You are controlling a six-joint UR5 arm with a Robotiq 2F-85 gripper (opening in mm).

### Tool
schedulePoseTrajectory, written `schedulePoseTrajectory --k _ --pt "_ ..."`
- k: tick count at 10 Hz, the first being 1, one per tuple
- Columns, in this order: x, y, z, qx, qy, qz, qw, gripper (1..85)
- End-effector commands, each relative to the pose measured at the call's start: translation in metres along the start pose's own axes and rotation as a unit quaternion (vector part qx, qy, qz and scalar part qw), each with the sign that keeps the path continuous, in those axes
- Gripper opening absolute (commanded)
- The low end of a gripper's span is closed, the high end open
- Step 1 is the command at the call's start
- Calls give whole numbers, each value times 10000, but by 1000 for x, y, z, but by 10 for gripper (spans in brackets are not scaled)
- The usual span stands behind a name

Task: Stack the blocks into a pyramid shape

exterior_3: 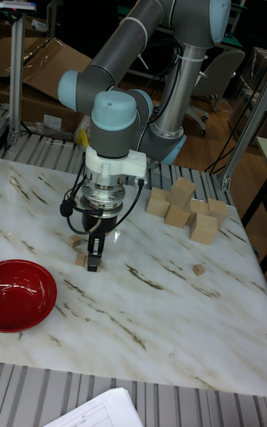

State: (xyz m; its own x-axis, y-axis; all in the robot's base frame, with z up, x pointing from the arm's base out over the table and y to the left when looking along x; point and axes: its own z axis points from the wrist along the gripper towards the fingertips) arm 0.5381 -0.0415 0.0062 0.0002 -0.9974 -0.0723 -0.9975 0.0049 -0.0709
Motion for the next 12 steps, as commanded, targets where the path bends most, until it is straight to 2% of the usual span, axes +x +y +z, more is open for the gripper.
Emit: schedulePoseTrajectory --k 1,4,12 --pt "-1 1 -1 -1 -67 102 9999 333" --pt "0 5 -2 -1 -82 157 9998 293" --pt "2 7 0 21 -61 278 9996 253"
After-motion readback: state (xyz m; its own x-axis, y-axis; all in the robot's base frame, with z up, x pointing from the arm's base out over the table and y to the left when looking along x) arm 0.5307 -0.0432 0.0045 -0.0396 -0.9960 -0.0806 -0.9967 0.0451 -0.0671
